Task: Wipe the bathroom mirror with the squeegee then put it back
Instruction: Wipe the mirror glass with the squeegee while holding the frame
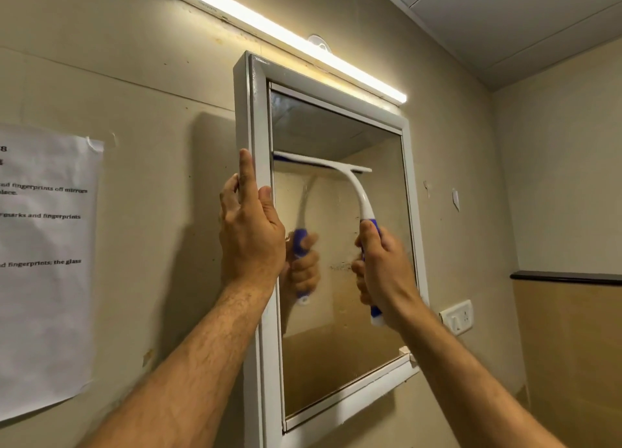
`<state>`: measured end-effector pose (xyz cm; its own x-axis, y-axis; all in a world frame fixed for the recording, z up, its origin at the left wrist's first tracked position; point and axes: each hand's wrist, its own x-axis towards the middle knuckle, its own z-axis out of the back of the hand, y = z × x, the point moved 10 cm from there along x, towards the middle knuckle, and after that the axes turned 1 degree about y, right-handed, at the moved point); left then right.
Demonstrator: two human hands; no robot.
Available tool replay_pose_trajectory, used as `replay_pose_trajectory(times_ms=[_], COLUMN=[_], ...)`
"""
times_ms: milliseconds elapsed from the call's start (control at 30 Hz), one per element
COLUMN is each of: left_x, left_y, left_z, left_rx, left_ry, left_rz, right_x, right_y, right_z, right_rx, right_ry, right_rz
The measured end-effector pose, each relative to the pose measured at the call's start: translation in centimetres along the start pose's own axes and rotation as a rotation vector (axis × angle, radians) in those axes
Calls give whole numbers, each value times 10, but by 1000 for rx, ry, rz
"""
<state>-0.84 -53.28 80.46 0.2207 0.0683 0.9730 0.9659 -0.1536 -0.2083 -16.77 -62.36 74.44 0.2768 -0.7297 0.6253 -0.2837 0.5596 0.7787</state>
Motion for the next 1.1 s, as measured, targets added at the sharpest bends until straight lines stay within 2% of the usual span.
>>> replay_pose_trajectory(times_ms=[233,467,700,933,1100], left_x=[0,-1,0,0,0], left_y=[2,1,1,-1,-1], left_z=[-2,-1,0,1,1], left_rx=[-11,-31,-32,-40,-40], left_ry=[13,8,10,13,11], left_rz=[-4,-6,-3,13,0], right_x=[80,52,81,60,80], right_y=[35,-10,21,-12,23], right_z=[-7,7,-5,-3,-8], right_rx=[42,52,81,53,48], right_ry=[-50,-47,-57,-77,-71], right_rz=[133,116,123,96,141])
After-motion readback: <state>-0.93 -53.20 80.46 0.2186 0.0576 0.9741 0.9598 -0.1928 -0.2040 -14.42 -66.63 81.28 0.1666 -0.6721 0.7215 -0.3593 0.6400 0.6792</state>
